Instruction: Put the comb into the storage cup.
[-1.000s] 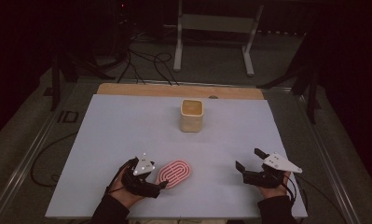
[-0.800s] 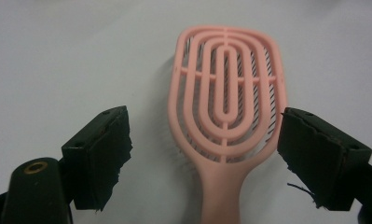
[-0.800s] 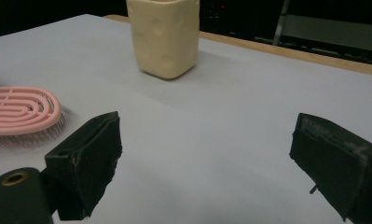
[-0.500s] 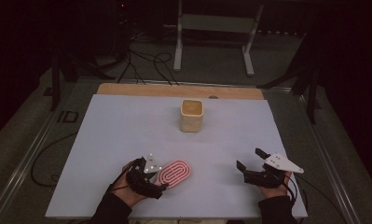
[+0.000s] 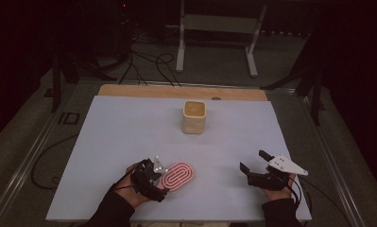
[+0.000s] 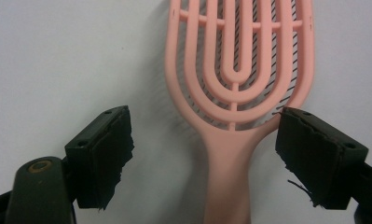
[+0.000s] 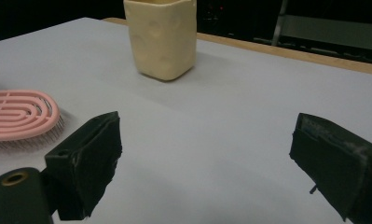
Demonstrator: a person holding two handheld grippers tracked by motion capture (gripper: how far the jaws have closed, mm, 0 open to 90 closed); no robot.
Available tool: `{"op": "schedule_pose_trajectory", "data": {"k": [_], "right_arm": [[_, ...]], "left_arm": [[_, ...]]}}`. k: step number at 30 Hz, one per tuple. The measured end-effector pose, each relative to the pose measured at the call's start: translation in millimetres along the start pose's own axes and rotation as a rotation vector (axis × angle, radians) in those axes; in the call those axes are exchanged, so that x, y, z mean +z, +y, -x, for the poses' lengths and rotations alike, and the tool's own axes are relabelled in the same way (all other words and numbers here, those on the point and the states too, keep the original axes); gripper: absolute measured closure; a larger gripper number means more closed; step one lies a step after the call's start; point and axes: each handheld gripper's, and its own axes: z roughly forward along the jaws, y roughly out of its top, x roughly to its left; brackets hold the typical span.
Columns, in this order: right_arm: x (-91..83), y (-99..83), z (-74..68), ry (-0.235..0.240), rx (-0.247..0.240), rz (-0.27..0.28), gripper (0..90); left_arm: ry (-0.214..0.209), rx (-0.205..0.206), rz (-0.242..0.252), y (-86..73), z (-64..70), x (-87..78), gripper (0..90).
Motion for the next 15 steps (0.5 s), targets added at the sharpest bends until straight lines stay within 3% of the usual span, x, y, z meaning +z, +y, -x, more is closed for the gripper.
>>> {"op": "schedule_pose_trajectory", "data": {"k": [6, 15], "right_arm": [[0.0, -0.2, 0.2, 0.000, 0.000, -0.003, 8.8], [0.2, -0.4, 0.3, -0.001, -0.001, -0.003, 8.8]], "left_arm": [[-0.020, 0.014, -0.038, 2.4, 2.3, 0.1, 20.6], [-0.023, 0.020, -0.063, 2.7, 6.4, -3.5, 32.9]]}}
